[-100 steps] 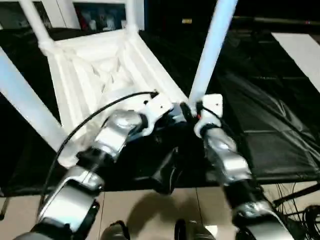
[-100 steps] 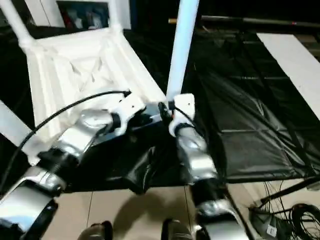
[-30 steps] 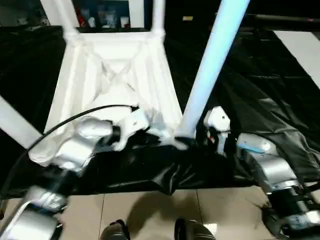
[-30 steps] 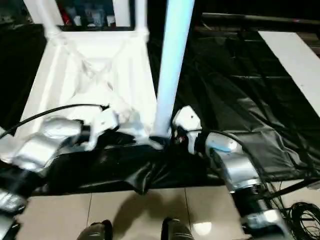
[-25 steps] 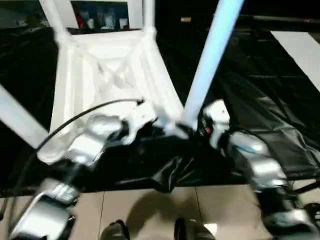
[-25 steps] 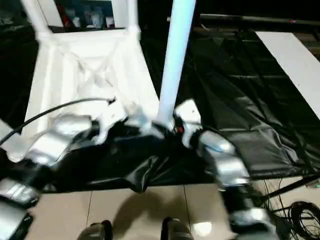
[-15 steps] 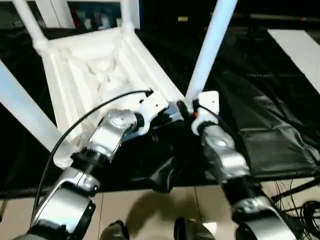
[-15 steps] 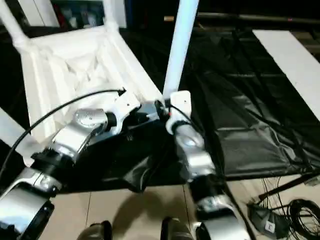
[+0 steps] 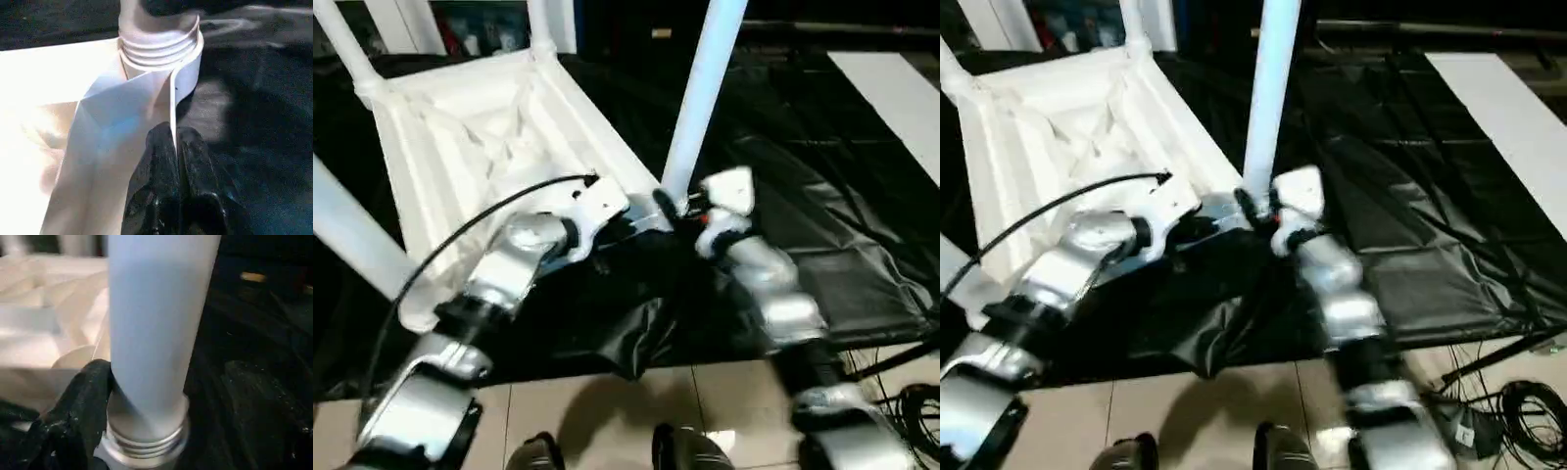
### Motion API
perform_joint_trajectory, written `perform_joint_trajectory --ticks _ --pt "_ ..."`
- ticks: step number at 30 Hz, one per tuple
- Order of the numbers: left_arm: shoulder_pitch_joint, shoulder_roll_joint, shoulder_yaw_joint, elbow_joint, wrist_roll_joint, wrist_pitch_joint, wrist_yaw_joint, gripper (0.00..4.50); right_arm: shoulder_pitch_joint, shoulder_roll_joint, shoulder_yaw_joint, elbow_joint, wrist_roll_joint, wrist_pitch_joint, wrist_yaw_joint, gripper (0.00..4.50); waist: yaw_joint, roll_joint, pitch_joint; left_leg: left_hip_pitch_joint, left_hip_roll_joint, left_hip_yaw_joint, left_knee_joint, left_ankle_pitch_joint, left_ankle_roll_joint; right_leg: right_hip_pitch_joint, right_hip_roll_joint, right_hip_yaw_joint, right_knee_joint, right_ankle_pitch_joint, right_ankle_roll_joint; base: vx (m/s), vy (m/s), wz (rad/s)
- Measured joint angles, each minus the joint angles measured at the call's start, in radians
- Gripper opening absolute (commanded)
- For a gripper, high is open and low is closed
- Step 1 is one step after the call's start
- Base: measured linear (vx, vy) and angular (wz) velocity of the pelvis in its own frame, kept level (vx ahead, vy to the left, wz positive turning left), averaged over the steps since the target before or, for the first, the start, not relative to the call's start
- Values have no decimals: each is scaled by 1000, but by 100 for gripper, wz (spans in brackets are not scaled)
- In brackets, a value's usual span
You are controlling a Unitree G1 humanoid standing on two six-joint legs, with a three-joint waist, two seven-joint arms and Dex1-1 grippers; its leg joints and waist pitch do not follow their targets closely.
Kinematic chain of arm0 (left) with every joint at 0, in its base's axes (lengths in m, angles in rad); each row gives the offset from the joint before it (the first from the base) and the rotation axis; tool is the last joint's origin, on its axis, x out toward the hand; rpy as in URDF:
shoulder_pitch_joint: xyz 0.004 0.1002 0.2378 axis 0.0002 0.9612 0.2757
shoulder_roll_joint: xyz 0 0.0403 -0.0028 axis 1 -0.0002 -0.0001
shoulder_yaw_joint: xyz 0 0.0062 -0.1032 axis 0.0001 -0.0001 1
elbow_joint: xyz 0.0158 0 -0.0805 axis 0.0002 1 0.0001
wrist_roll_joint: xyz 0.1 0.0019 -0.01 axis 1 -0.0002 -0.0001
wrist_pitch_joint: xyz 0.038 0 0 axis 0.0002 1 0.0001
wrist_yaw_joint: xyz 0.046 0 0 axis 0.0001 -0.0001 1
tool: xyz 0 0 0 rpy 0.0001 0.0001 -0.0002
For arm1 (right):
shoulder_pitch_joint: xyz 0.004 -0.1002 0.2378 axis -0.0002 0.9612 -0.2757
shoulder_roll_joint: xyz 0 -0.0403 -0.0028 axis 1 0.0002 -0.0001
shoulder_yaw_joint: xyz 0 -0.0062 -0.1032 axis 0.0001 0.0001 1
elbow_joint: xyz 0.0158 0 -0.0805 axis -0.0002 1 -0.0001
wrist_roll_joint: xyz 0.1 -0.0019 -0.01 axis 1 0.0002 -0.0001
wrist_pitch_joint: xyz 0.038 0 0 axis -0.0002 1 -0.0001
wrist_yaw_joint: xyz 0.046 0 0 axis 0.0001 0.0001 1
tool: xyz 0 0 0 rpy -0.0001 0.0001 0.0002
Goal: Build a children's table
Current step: Rotate leg to tighten
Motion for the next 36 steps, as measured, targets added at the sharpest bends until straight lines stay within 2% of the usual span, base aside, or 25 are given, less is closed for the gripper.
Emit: perform_joint_trajectory --ticks 3,8,10,14,19,28,29,32,34,36 --pt "31 42 3 -43 -19 -10 -65 0 40 -85 22 -68 11 27 152 379 3 0 0 0 0 0 0 0 0 0 0 0 0 -2 0 0 0 0" --pt "86 133 9 -90 -70 -62 -213 0 115 -254 72 -188 90 89 459 379 4 0 0 -1 1 1 0 -1 1 0 0 0 -2 -3 0 0 0 0" --pt "120 170 9 -124 -96 -80 -292 0 147 -324 130 -237 107 97 585 379 8 0 0 -1 2 1 -1 -1 2 0 0 0 -3 -4 0 0 0 0" --pt "152 194 2 -180 -127 -64 -383 0 151 -312 146 -230 106 108 618 379 24 0 0 -1 2 2 -1 -1 2 0 -2 1 -2 -4 0 0 0 0" --pt "158 194 -22 -211 -126 -50 -413 0 117 -281 164 -227 102 105 620 379 37 0 0 -2 1 3 0 -1 2 0 -3 2 -2 -4 0 0 0 0" --pt "158 196 -20 -209 -126 -50 -418 0 115 -282 186 -218 81 108 649 379 35 0 0 -2 1 3 0 -1 2 0 -3 2 -1 -4 0 0 0 0" --pt "158 196 -19 -209 -126 -50 -418 0 114 -282 187 -217 81 108 651 364 35 0 0 -2 1 3 1 -1 2 1 -3 1 -1 -4 0 0 0 0" --pt "158 196 -18 -209 -126 -49 -419 0 100 -281 187 -209 81 108 654 354 34 0 0 -2 1 3 1 -1 2 0 -3 1 -1 -4 0 0 0 0" --pt "158 196 -17 -209 -126 -48 -419 0 93 -281 187 -209 82 108 654 324 34 -1 0 -2 1 3 1 -1 2 1 -3 1 -1 -4 0 0 0 0" --pt "158 196 -17 -209 -126 -48 -420 0 93 -279 187 -208 82 108 654 324 34 -1 0 -2 1 3 1 -1 2 1 -3 1 -1 -4 0 0 0 0"
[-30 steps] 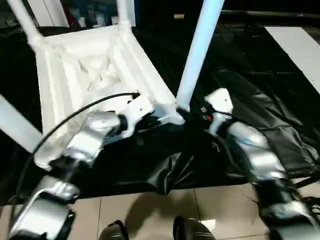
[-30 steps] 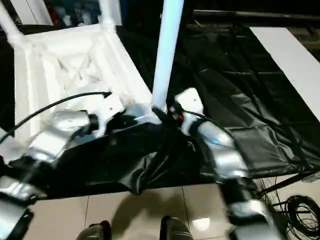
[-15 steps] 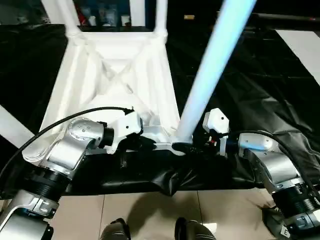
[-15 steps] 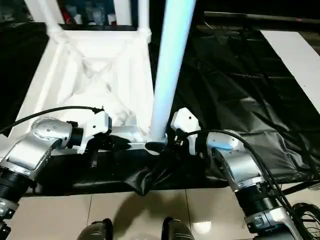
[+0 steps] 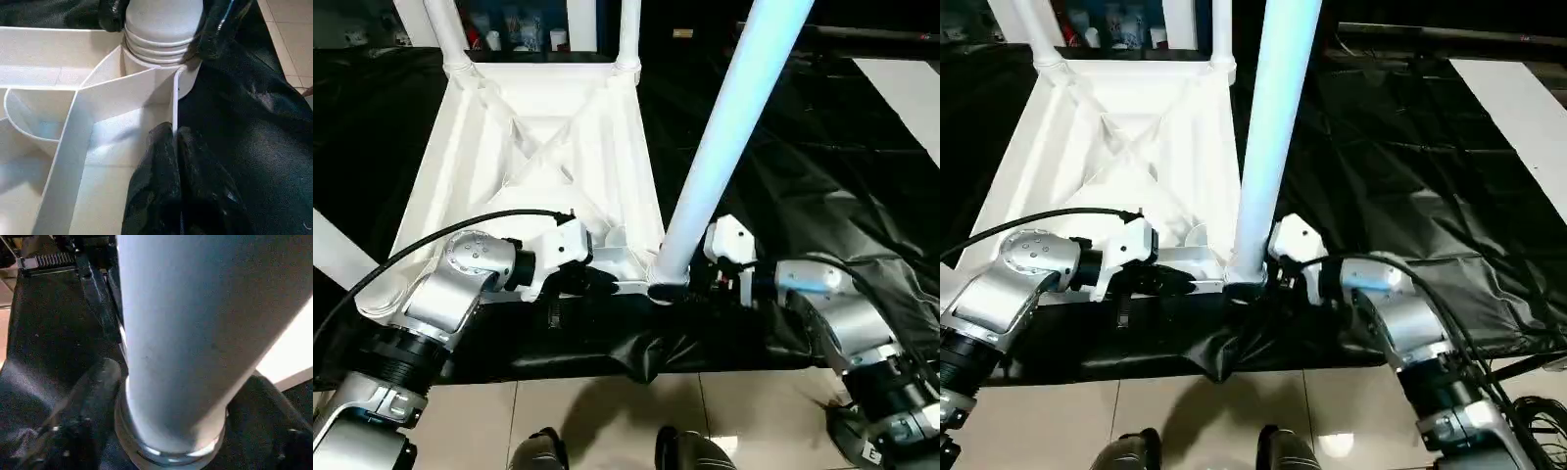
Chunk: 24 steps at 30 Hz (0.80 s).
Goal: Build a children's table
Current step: Rotate leg to tighten
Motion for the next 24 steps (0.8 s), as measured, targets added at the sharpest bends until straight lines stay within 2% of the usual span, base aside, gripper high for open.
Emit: perform_joint_trajectory --ticks 2,4,15,18,24 --pt "0 0 0 0 0 0 0 0 0 0 0 0 0 0 0 294 0 0 0 0 0 0 0 0 0 0 0 0 0 0 0 0 0 0" --pt "0 0 0 0 0 0 0 0 0 0 -2 1 0 0 0 282 0 0 0 0 0 0 0 0 0 0 0 0 0 0 0 0 0 0" --pt "0 0 1 0 1 1 1 0 0 6 -5 5 -2 -1 -4 262 0 0 0 0 0 0 1 1 1 0 0 0 1 0 0 0 0 0" --pt "-7 -17 7 13 14 7 40 0 -1 40 -24 33 -9 -5 -60 261 -4 -1 0 1 0 0 3 0 1 0 0 0 3 0 0 0 0 0" --pt "-58 -107 14 73 63 59 204 0 -9 163 -107 120 -33 -14 -327 261 -15 -1 -1 3 0 -1 4 0 -1 1 0 0 3 3 2 0 0 0"
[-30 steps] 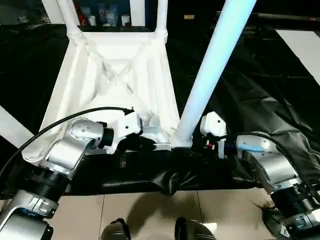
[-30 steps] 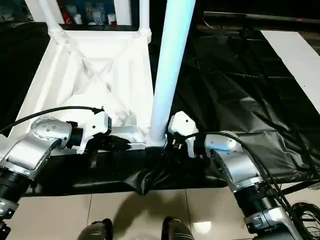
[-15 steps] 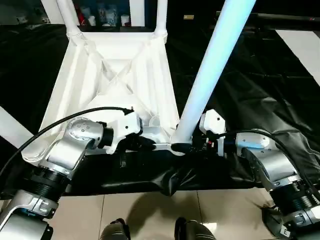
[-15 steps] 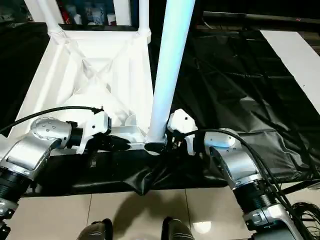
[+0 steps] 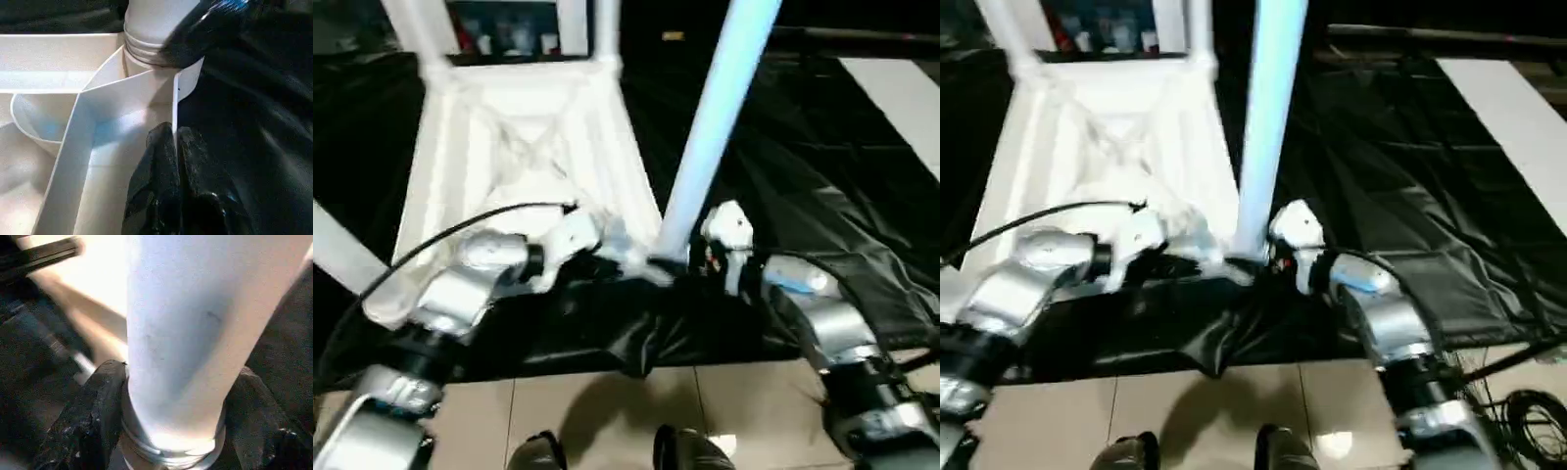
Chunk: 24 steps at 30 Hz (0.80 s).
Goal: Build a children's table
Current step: Rotate leg to tighten
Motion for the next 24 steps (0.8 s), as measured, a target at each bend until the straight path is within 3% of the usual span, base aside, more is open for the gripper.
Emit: perform_joint_trajectory --ticks 7,13,20,21,24 --pt "-84 -127 0 94 43 72 200 0 -57 146 -71 98 -46 1 -372 261 -1 0 0 0 -1 -1 -1 1 -1 -1 1 -1 0 1 1 0 0 0" --pt "-150 -211 6 184 59 91 315 0 -129 237 -110 220 -88 -54 -636 260 4 0 -1 -1 -2 0 0 1 -1 -1 1 0 -1 5 -5 0 0 0" --pt "-163 -221 7 209 68 77 334 0 -153 245 -121 258 -98 -74 -630 260 5 0 -1 -1 -2 0 0 1 -1 0 1 -1 -1 5 -5 0 0 0" --pt "-158 -218 6 204 68 74 326 0 -141 241 -124 247 -95 -79 -602 316 6 0 -1 -1 -2 0 0 1 -1 0 1 -1 -1 5 -5 0 0 0" --pt "-150 -207 3 190 68 71 319 0 -110 228 -124 210 -79 -84 -541 332 4 0 -1 -1 -1 0 -1 1 -1 0 1 -1 -1 5 -4 0 0 0"
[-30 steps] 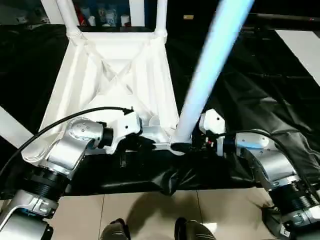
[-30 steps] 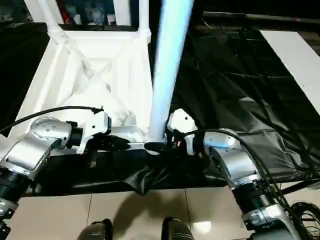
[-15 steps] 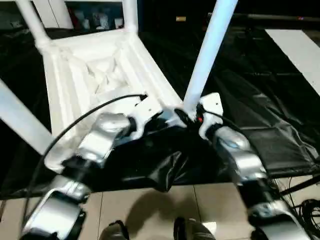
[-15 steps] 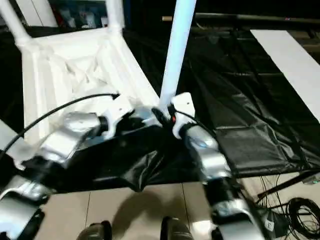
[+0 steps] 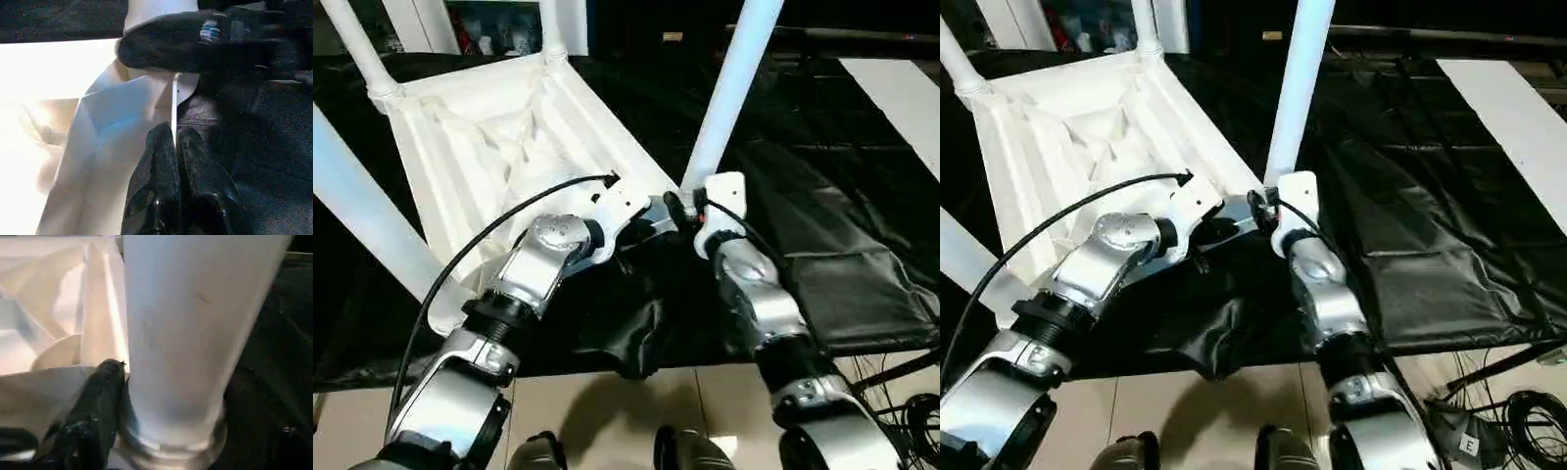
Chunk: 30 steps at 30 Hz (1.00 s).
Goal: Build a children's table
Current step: Rotate leg to tighten
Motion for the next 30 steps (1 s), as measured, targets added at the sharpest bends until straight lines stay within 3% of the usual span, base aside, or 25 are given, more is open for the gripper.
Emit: perform_joint_trajectory --ticks 6,10,15,19,24,30 --pt "16 32 4 -21 -5 -10 -25 0 40 -53 29 -82 36 30 115 386 -11 -1 1 0 0 -1 -1 0 0 -2 1 -1 0 0 0 0 0 0" --pt "49 86 3 -65 -17 -39 -103 0 47 -163 52 -174 69 76 264 406 -8 -1 1 0 0 -1 -1 0 0 -2 1 -1 -1 0 0 0 0 0" --pt "162 242 0 -190 -98 -110 -354 0 127 -363 121 -275 94 65 630 406 0 0 0 0 2 -1 -3 0 1 -2 1 -1 -2 -4 2 0 0 0" --pt "171 268 -3 -201 -110 -120 -413 0 125 -375 131 -281 105 64 723 406 2 0 0 -1 1 0 -2 -1 1 -2 -1 0 -2 -4 2 0 0 0" --pt "209 306 -17 -269 -130 -110 -494 0 125 -428 185 -304 117 78 849 406 7 -1 1 -1 1 1 -3 -2 3 -2 -1 0 -2 -6 2 0 0 0" --pt "219 313 -20 -286 -132 -106 -520 0 124 -421 211 -304 122 96 880 406 8 -2 1 -2 1 1 -2 -2 3 -2 -1 0 -2 -6 2 0 0 0"
